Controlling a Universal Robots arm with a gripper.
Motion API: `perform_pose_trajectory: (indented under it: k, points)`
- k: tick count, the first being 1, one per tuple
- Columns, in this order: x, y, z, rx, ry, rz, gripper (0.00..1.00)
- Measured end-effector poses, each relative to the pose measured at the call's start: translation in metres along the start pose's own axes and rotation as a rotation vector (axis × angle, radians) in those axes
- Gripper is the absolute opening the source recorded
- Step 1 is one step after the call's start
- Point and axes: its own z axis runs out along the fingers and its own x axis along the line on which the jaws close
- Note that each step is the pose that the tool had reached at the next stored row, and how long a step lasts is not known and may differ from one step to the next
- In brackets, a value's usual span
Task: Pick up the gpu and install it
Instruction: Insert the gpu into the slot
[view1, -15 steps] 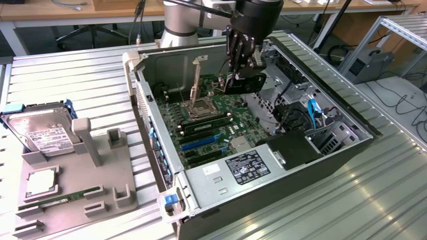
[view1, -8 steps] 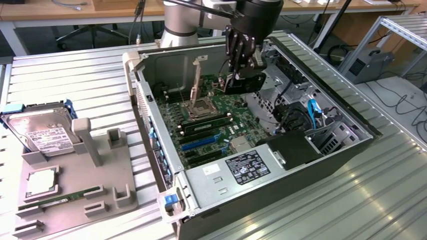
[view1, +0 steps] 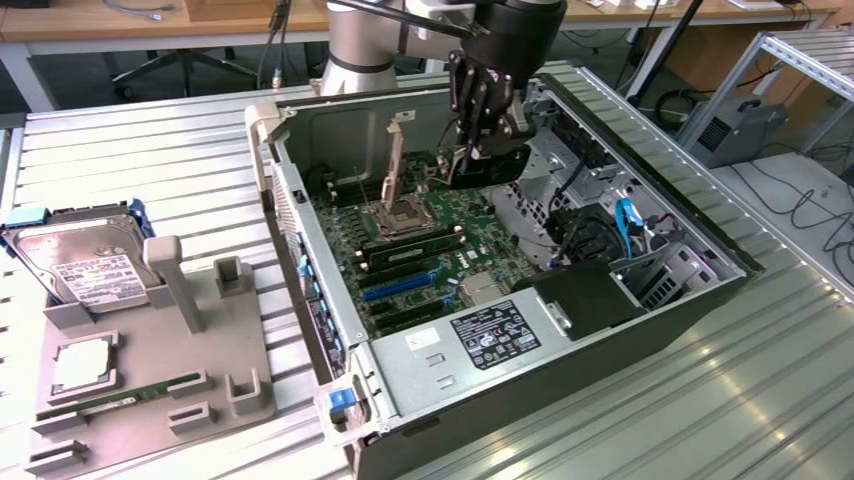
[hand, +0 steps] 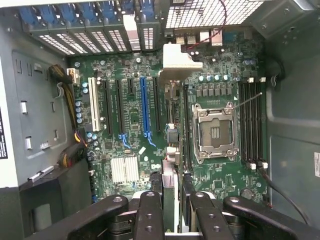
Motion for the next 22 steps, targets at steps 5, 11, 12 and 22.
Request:
perform_pose_trajectory:
  k: [5, 11, 12, 22]
  points:
    - [-0.0001, 0.0000, -0.0001, -0.0006, 0.0005, -0.018, 0.26]
    - [0.0000, 0.0000, 0.0000, -0.0013, 0.0004, -0.045, 0.26]
    - [0.0000, 0.0000, -0.0001, -0.0014, 0.0005, -0.050, 0.26]
    - [0.0000, 0.0000, 0.0000, -0.0024, 0.0008, -0.090, 0.26]
